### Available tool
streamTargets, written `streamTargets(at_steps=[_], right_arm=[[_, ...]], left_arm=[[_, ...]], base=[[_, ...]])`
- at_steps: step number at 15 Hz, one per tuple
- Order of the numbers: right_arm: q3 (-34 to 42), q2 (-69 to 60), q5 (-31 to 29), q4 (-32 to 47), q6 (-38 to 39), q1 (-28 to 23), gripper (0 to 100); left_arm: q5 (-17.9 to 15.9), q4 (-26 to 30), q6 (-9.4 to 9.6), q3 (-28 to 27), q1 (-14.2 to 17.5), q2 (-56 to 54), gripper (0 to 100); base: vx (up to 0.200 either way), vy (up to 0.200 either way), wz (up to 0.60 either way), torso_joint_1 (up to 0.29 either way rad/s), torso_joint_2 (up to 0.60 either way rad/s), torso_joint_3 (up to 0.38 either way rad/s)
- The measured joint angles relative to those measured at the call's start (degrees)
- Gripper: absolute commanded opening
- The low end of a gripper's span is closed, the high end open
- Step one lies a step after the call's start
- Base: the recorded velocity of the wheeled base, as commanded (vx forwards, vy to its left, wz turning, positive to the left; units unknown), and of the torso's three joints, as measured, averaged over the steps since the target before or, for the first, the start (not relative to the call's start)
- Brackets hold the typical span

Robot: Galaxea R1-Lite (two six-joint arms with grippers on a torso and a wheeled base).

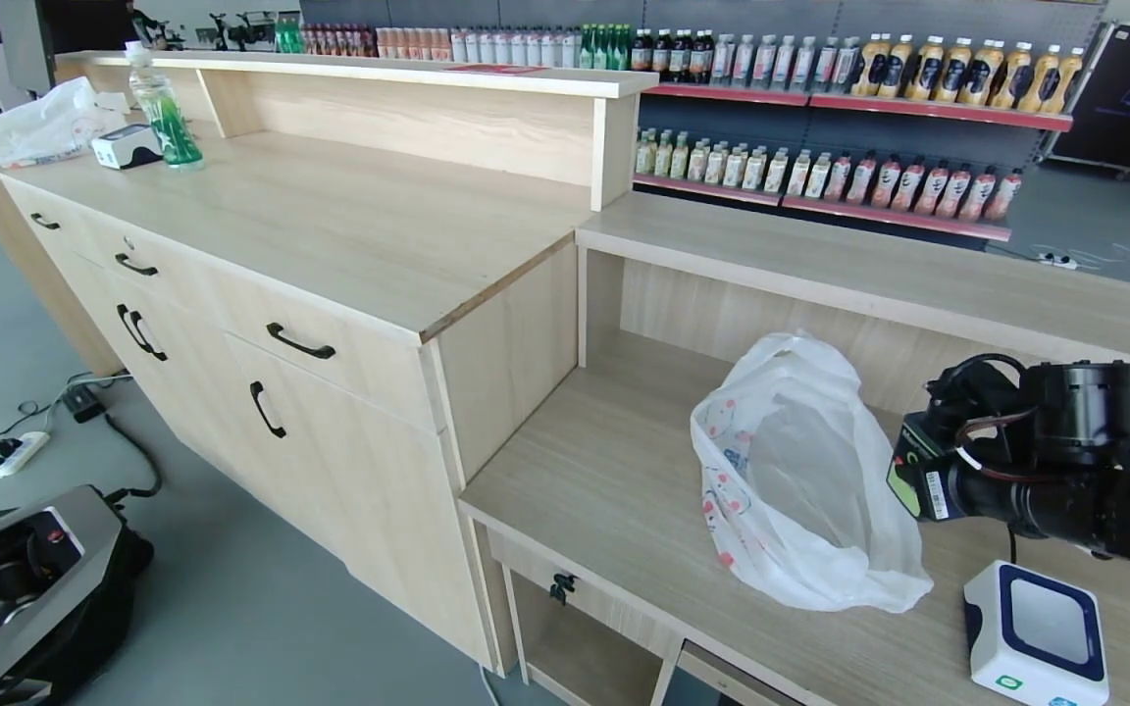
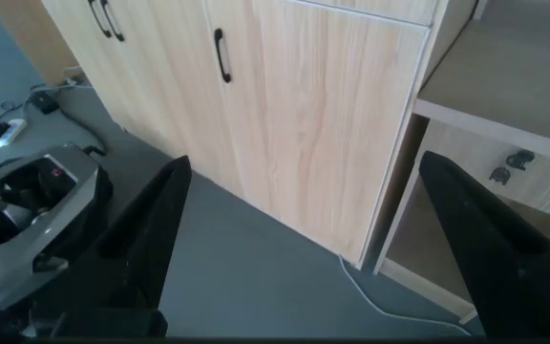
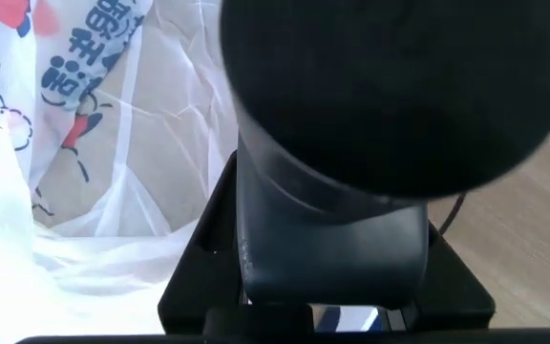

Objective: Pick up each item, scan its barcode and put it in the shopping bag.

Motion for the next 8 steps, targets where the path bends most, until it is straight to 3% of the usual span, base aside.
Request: streamTargets(at_steps=[5,8], right_arm=[[-2.13,8.52,9.37,-8.59,-0.02,0.0,0],[-3.95,12.13,10.25,-11.56,-0.02,0.0,0]], left_arm=[[0.0,0.0,0.02,0.0,0.0,0.0,100],[0.0,0.0,0.02,0.0,0.0,0.0,100]], base=[[0.0,0.0,0.0,0.0,0.0,0.0],[0.0,0.0,0.0,0.0,0.0,0.0]])
